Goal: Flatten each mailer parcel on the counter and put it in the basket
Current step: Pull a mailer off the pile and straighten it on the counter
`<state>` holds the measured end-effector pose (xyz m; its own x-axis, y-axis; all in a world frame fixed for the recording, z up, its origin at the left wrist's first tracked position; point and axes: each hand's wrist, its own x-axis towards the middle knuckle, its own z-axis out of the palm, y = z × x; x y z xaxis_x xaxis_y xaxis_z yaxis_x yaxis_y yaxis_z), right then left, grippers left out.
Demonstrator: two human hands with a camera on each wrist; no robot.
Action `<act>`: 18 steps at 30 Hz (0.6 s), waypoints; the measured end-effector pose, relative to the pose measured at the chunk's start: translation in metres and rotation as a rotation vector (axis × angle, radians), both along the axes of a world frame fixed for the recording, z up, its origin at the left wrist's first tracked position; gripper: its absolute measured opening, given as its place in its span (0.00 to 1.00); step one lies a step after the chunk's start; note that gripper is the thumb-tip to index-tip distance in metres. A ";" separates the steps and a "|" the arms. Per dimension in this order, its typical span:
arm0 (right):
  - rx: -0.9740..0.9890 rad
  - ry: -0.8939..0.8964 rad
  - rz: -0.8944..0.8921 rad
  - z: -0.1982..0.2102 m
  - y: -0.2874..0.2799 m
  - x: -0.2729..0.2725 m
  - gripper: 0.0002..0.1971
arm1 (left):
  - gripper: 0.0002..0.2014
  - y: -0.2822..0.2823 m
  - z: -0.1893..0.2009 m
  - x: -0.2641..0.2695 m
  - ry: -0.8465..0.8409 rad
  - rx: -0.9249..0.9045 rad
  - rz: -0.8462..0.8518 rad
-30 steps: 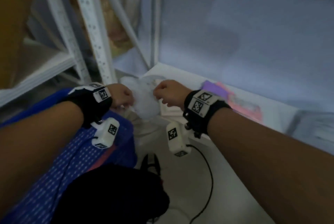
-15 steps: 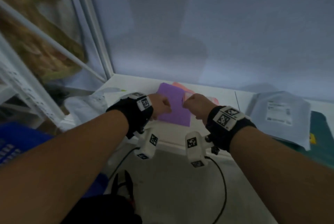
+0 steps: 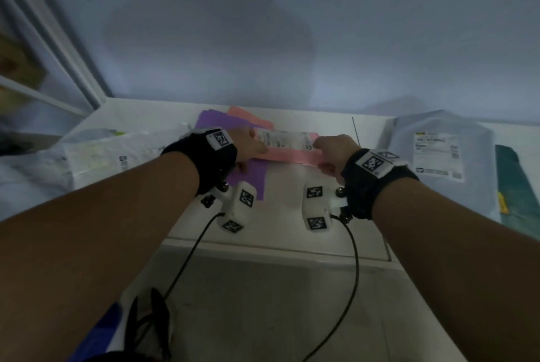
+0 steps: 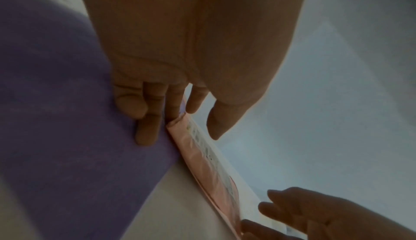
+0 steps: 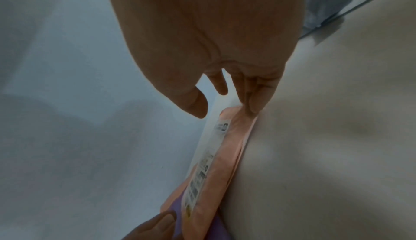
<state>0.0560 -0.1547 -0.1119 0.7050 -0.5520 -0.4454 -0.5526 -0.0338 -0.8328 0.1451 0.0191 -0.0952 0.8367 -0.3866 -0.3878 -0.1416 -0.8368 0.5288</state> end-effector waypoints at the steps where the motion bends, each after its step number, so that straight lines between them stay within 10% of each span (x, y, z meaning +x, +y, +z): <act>1: 0.012 0.019 0.028 -0.005 -0.002 0.002 0.21 | 0.18 -0.003 -0.004 0.001 -0.008 0.003 0.003; 12: -0.116 0.131 0.168 0.001 -0.005 -0.021 0.24 | 0.03 -0.002 0.023 -0.037 0.026 -0.306 -0.002; 18: 0.288 0.135 -0.044 0.031 0.015 -0.071 0.19 | 0.10 0.016 0.075 -0.075 0.110 -0.525 -0.073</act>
<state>-0.0146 -0.1393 -0.0807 0.6074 -0.4182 -0.6754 -0.6545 0.2185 -0.7238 0.0699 0.0355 -0.0198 0.7656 -0.6078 -0.2109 -0.1097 -0.4464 0.8881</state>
